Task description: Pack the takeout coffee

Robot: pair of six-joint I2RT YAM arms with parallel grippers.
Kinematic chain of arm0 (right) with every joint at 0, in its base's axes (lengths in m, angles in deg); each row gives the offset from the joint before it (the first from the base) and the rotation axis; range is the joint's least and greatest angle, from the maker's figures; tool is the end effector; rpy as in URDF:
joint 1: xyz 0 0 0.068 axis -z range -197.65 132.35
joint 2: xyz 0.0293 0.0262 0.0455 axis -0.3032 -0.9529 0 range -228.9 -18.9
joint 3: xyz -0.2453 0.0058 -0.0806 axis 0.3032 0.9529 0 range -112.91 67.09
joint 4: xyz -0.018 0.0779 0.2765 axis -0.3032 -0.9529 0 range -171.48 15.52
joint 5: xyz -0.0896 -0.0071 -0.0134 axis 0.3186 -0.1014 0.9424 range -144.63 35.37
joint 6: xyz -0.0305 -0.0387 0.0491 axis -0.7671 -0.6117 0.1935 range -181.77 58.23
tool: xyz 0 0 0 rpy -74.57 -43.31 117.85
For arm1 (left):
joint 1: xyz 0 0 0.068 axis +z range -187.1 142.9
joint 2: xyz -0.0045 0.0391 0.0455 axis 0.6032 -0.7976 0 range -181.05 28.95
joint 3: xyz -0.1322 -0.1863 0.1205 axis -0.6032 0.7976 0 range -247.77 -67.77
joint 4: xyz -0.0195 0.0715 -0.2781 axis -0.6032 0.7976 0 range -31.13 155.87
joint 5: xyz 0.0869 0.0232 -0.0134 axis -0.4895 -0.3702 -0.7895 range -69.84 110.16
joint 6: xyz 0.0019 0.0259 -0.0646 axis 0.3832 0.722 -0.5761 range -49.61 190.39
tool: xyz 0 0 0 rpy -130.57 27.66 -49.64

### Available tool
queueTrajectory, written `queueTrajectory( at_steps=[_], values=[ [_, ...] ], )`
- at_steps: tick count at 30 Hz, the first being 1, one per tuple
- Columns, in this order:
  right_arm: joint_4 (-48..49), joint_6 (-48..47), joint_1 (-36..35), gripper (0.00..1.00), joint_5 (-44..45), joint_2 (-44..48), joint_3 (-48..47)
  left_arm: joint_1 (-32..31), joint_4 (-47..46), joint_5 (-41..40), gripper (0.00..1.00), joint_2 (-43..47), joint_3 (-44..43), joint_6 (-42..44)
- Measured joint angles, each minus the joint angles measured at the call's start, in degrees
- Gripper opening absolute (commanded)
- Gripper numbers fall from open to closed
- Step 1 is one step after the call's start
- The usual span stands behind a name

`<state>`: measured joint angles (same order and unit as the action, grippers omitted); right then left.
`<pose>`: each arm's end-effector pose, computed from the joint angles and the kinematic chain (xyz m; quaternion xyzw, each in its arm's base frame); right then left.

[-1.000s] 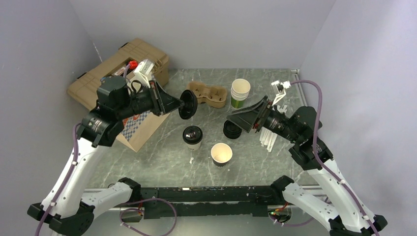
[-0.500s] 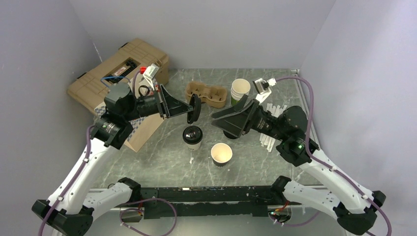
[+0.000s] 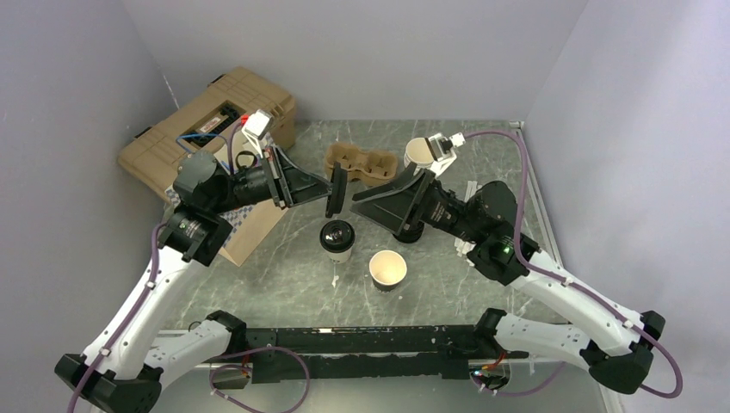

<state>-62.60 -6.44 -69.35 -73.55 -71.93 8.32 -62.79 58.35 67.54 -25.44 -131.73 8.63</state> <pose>0.1453 0.2133 0.4380 -0.1141 0.5864 0.6977 0.3953 0.2025 -0.1438 0.4401 0.1108 0.6545 -0.6717 0.3289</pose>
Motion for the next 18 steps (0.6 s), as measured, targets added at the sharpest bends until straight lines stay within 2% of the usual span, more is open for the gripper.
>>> queueTrajectory(
  at_steps=[6, 18],
  values=[
    [2.4, 0.5, -1.5, 0.99, 1.0, -2.1, -0.8, 0.0, -1.6, 0.8, 0.0, 0.7, 0.2, -0.9],
    [5.8, 0.9, -3.8, 0.99, 2.2, -4.4, -1.6, 0.0, -3.3, 1.3, 0.0, 1.2, 1.9, -1.5]
  ],
)
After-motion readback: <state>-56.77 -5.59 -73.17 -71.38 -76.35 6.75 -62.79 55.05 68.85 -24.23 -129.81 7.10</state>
